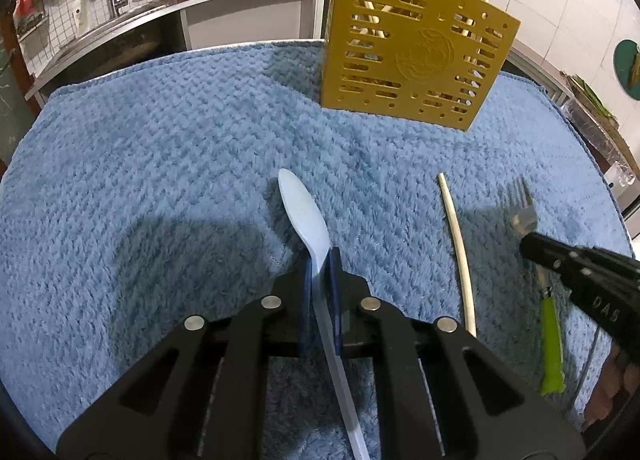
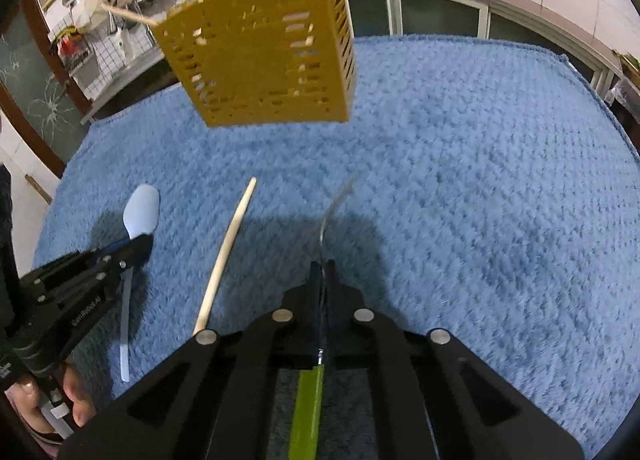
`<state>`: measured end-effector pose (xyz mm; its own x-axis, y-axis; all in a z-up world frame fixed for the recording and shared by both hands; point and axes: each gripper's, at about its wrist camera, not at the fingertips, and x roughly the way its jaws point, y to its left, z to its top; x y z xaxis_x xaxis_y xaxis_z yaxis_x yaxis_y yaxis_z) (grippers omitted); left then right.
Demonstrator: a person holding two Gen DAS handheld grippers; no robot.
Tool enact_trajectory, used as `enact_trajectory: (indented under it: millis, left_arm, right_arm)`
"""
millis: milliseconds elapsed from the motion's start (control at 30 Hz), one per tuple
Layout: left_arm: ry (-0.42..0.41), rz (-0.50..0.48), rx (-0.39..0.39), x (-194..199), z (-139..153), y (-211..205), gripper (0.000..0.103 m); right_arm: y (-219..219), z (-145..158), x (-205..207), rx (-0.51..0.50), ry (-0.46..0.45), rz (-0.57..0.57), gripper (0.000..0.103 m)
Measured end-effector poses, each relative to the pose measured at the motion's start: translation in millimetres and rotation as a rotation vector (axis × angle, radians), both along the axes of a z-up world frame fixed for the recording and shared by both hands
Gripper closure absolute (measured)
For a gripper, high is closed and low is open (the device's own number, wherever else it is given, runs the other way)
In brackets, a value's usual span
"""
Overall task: Organize utensils
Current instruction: 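Raise the held spoon and fork above the yellow holder's opening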
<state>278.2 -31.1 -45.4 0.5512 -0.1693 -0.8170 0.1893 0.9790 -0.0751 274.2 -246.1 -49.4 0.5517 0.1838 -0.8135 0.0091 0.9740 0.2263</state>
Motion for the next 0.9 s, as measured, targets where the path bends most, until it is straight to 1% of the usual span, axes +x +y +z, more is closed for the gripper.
enact_trajectory:
  millis: [167, 233, 300, 400, 533, 633, 767, 900]
  left_arm:
    - [-0.058, -0.018, -0.036, -11.1, 14.8, -2.5, 0.098]
    - [-0.106, -0.030, -0.036, -17.9, 24.3, -3.9, 0.100]
    - [-0.147, -0.039, -0.040, -23.3, 33.2, -4.7, 0.100]
    - [-0.191, -0.046, -0.046, -27.9, 41.6, -4.2, 0.100]
    - [-0.246, -0.051, -0.073, -33.8, 51.3, 0.2, 0.100]
    - [-0.283, -0.059, -0.083, -37.6, 59.2, 1.8, 0.100]
    - [-0.314, -0.060, -0.099, -38.8, 67.0, 3.8, 0.100]
    - [-0.378, -0.064, -0.112, -42.7, 82.5, 6.8, 0.100]
  right_arm:
    - [-9.1, 11.3, -7.3, 0.019, -0.057, -0.007, 0.101]
    - [-15.4, 17.7, -12.4, 0.056, -0.099, -0.008, 0.101]
    - [-20.7, 23.8, -16.8, 0.069, -0.138, -0.009, 0.101]
    - [-27.0, 33.6, -22.1, 0.059, -0.200, -0.013, 0.101]
    - [-32.0, 49.1, -30.8, 0.047, -0.287, -0.013, 0.101]
    - [-35.3, 58.2, -36.2, 0.032, -0.336, -0.009, 0.101]
    - [-39.2, 66.0, -40.0, 0.023, -0.373, -0.009, 0.101]
    - [-44.0, 72.2, -41.2, 0.024, -0.406, -0.016, 0.101]
